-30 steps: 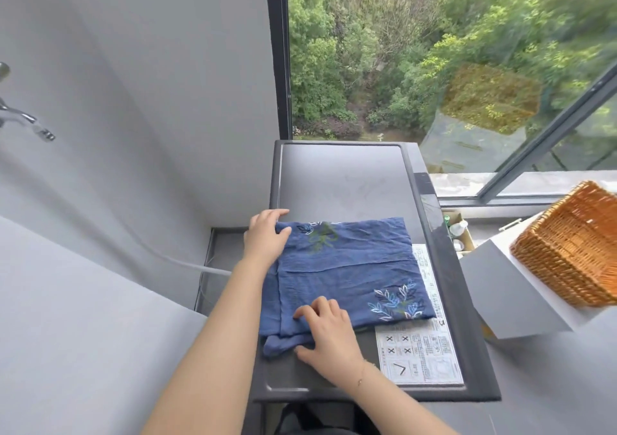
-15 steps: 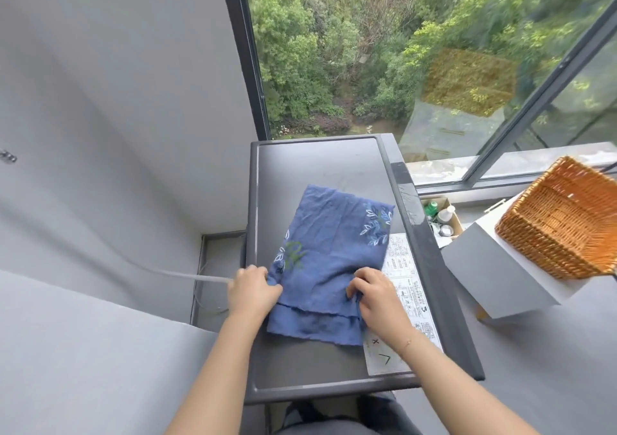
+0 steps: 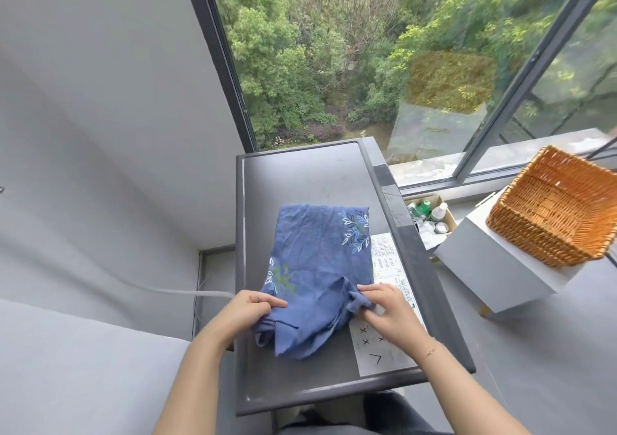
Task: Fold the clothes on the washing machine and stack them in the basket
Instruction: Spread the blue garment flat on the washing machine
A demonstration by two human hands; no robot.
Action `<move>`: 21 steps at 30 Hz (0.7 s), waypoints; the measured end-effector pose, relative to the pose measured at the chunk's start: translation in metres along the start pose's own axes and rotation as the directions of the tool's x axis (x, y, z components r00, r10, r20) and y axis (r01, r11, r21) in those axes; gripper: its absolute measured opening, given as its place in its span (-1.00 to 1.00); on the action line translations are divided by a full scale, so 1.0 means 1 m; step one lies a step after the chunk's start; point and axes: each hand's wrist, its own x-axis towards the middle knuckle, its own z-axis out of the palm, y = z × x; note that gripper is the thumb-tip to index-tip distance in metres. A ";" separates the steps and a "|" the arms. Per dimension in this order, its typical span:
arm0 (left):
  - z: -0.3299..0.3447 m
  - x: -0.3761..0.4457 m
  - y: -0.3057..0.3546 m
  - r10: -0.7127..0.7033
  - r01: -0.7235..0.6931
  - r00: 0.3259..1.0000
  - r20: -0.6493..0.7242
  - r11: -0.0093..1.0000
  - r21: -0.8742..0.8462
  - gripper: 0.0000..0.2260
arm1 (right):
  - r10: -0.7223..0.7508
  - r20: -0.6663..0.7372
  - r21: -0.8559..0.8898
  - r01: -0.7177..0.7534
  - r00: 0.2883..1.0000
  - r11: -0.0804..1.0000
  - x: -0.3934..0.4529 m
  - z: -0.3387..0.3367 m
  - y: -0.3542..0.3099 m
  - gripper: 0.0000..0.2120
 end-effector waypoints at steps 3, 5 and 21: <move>-0.006 -0.015 -0.004 -0.054 0.071 0.969 0.240 0.996 -0.063 -0.48 | 0.141 0.111 0.286 -0.168 0.984 0.943 0.001 -0.021 -0.004 -0.75; -0.008 -0.018 -0.001 -0.030 -0.002 0.952 0.305 0.994 0.105 -0.43 | 0.193 0.242 0.453 -0.287 0.951 0.844 0.007 -0.036 -0.003 -0.76; -0.038 0.050 0.118 0.169 -0.125 0.974 0.151 0.956 -0.267 -0.56 | 0.400 0.188 0.780 -0.384 0.897 0.494 0.115 -0.076 0.003 -0.85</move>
